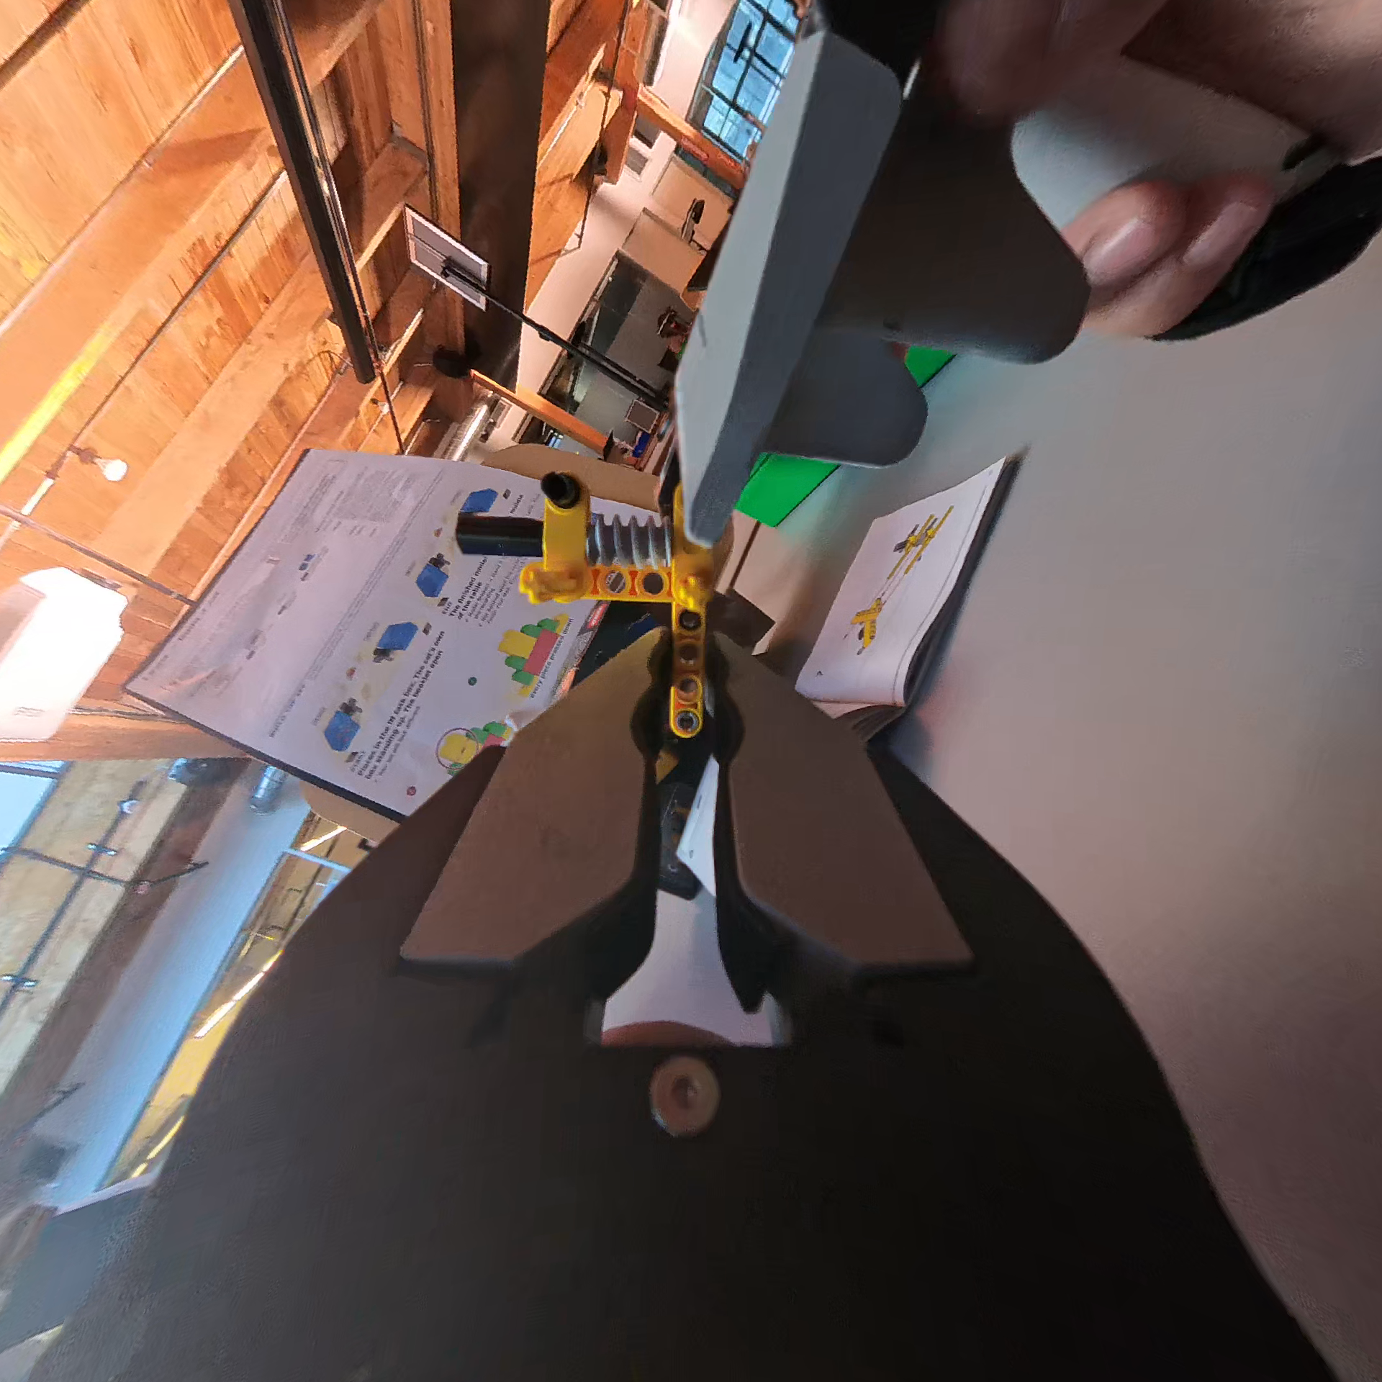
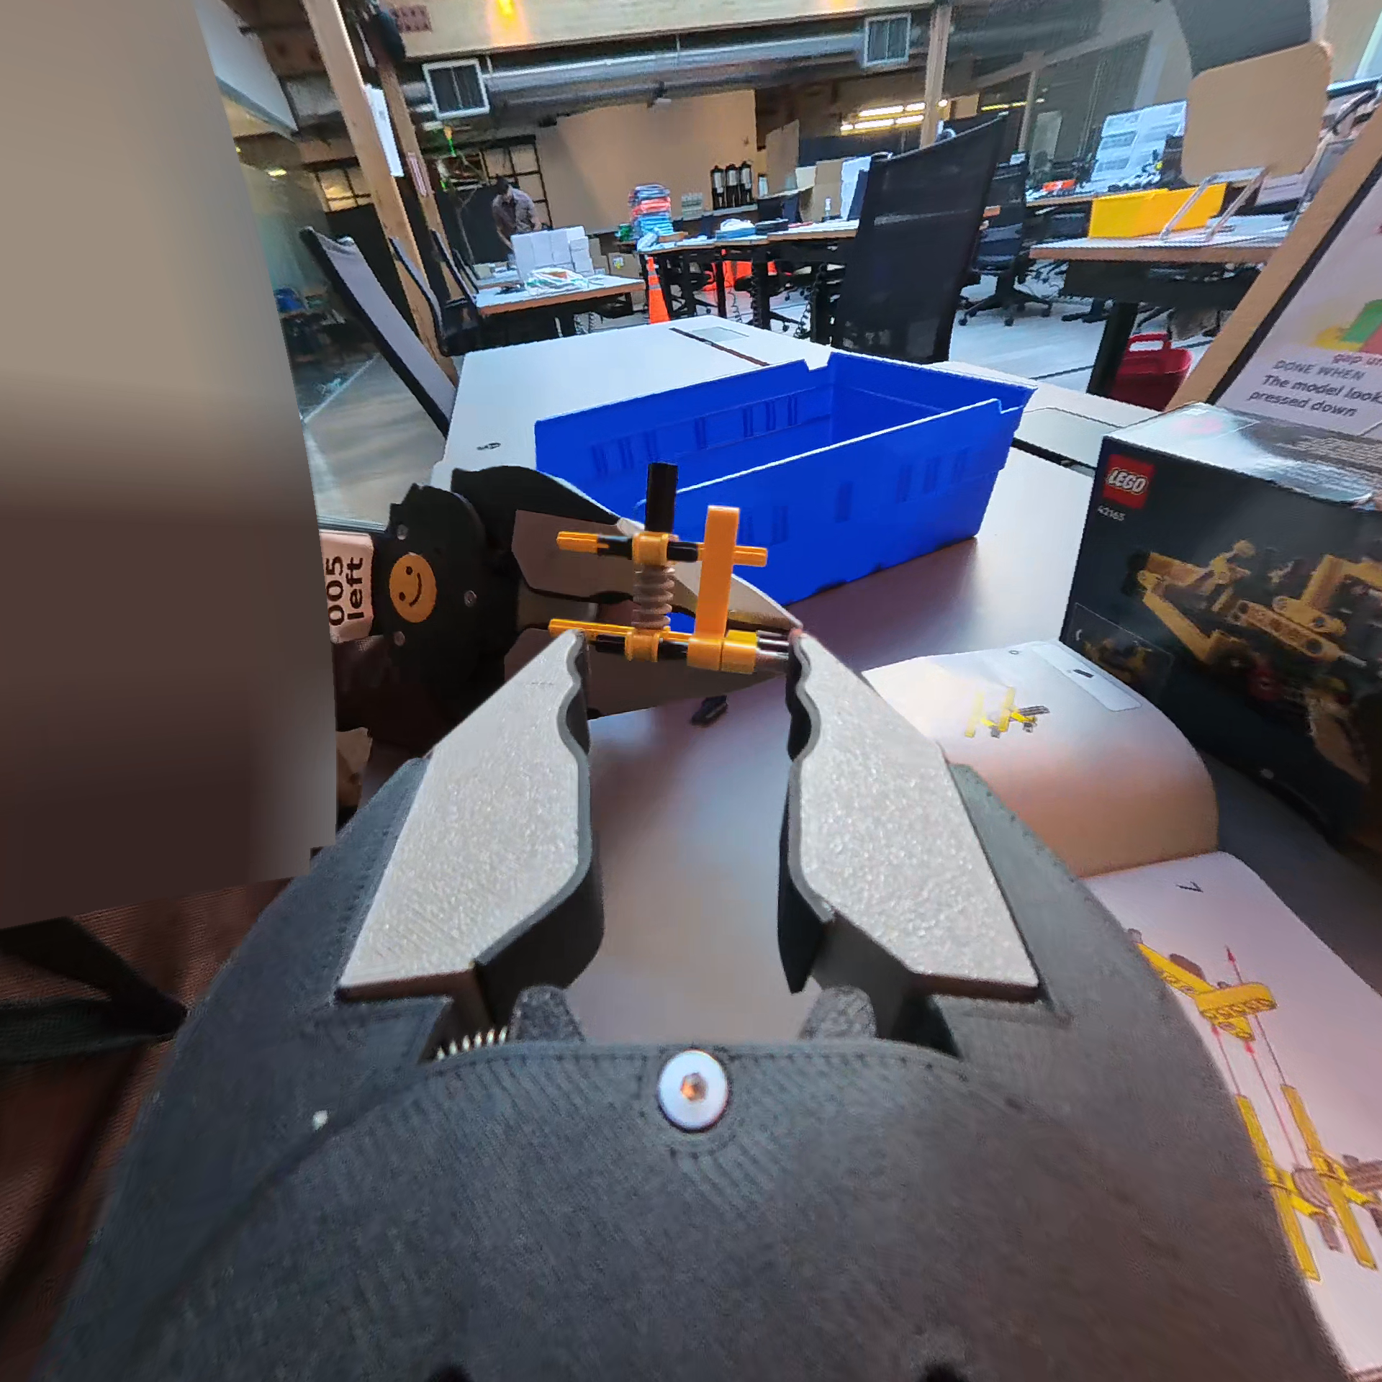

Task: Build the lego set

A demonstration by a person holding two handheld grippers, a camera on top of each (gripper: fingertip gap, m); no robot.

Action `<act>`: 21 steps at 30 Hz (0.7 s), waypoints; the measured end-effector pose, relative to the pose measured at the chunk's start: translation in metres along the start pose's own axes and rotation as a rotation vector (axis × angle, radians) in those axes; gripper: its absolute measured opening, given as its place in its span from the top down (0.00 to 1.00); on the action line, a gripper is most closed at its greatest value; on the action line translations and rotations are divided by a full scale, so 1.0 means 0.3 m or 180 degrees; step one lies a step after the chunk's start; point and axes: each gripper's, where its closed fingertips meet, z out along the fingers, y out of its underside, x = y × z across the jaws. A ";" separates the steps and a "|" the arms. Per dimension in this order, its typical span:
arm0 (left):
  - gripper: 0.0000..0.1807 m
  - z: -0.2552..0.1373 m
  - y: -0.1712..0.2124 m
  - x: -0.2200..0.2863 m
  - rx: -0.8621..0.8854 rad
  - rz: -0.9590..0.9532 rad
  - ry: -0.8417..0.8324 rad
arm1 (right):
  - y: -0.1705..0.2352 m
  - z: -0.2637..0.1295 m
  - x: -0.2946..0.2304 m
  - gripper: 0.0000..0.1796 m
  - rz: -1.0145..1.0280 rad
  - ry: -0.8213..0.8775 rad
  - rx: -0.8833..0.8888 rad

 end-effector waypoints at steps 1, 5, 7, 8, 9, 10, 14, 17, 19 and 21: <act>0.98 0.000 -0.002 0.001 -0.0007 0.0046 -0.0009 | 0.002 -0.001 -0.001 0.73 -0.0019 -0.0008 -0.0007; 0.98 -0.001 -0.004 -0.001 -0.0017 0.0093 -0.0036 | -0.001 -0.002 0.000 0.73 -0.0002 -0.0035 0.0008; 0.98 -0.001 -0.001 -0.002 -0.0031 0.0116 -0.0044 | 0.002 0.000 0.000 0.73 -0.0070 -0.0011 -0.0020; 0.98 -0.001 0.000 -0.002 -0.0038 0.0128 -0.0048 | 0.004 0.001 -0.001 0.74 -0.0120 0.0007 -0.0041; 0.98 -0.001 0.000 -0.002 -0.0045 0.0137 -0.0050 | 0.006 0.001 -0.001 0.74 -0.0186 0.0032 -0.0068; 0.98 -0.001 0.001 -0.002 -0.0047 0.0140 -0.0053 | 0.007 0.002 -0.002 0.74 -0.0251 0.0062 -0.0093; 0.98 -0.001 0.000 -0.001 -0.0048 0.0146 -0.0051 | 0.009 0.001 -0.004 0.74 -0.0358 0.0104 -0.0129; 0.98 -0.001 -0.002 0.002 -0.0052 0.0135 -0.0028 | 0.011 -0.001 -0.004 0.74 -0.0332 0.0088 -0.0139; 0.98 0.000 0.000 0.004 -0.0066 0.0144 -0.0019 | 0.013 -0.001 -0.002 0.74 -0.0314 0.0092 -0.0149; 0.98 0.000 0.002 0.003 -0.0099 0.0189 -0.0029 | 0.012 0.000 -0.001 0.74 -0.0291 0.0101 -0.0134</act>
